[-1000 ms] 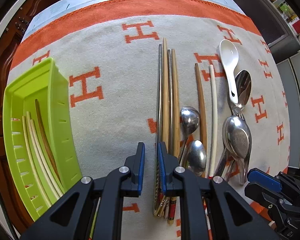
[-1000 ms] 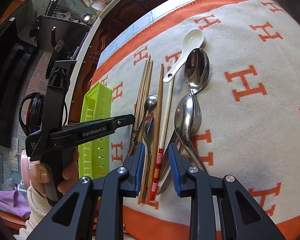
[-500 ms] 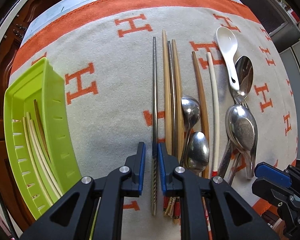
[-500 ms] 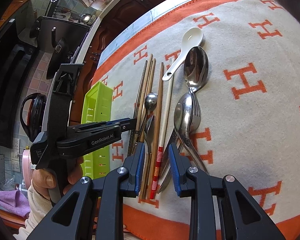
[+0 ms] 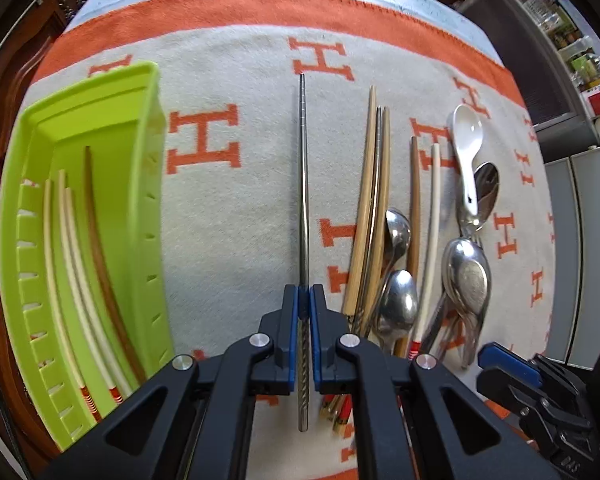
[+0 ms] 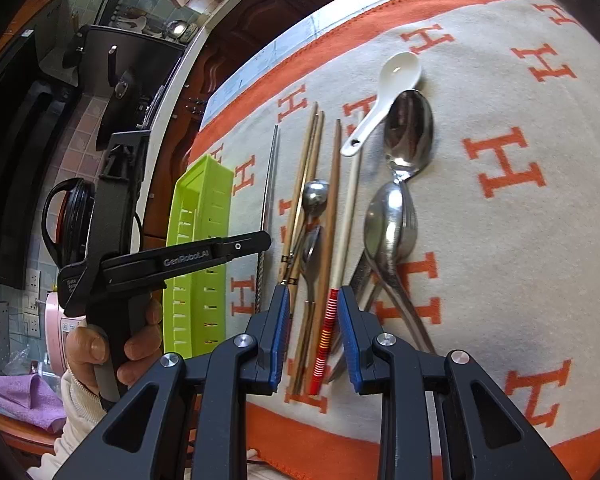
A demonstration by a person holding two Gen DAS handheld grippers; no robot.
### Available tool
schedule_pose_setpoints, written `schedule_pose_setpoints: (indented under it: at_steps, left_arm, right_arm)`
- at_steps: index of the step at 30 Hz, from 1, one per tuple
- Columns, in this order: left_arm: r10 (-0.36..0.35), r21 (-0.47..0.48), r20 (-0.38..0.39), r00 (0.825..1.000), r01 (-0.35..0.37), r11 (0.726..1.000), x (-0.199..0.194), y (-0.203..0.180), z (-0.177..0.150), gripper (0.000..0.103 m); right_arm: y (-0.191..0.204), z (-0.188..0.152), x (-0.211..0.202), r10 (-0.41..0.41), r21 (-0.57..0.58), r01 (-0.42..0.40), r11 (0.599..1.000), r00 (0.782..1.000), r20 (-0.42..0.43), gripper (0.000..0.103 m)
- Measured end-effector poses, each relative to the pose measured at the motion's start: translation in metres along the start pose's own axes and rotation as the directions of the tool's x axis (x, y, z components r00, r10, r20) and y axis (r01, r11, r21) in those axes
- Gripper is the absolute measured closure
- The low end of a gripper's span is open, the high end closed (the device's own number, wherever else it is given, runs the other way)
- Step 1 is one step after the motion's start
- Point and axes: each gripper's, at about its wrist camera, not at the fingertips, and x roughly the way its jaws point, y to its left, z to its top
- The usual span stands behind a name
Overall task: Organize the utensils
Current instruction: 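Place the metal chopstick in the tray with the left tool while the right tool grasps a bamboo chopstick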
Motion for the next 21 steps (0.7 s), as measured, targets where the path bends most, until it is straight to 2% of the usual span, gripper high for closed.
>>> schedule_pose_setpoints:
  at_steps: [6, 11, 15, 21]
  left_arm:
    - [-0.046, -0.002, 0.098, 0.994, 0.047, 0.999, -0.059, 0.021, -0.019, 0.100]
    - [-0.012, -0.032, 0.168, 0.986, 0.017, 0.999, -0.102, 0.051, -0.033, 0.100]
    - [0.040, -0.082, 0.183, 0.982, -0.025, 0.996, -0.115, 0.092, -0.037, 0.100]
    - [0.082, -0.107, 0.152, 0.985, -0.066, 0.992, -0.097, 0.129, -0.050, 0.100]
  right_arm:
    - [0.027, 0.018, 0.016, 0.018, -0.014, -0.019, 1.000, 0.999, -0.033, 0.077]
    - [0.052, 0.040, 0.042, 0.019, -0.005, -0.019, 1.000, 0.997, -0.081, 0.077]
    - [0.061, 0.051, 0.070, 0.001, 0.039, 0.005, 0.999, 0.991, -0.136, 0.077]
    - [0.059, 0.055, 0.098, -0.082, 0.064, 0.095, 0.993, 0.982, -0.172, 0.077]
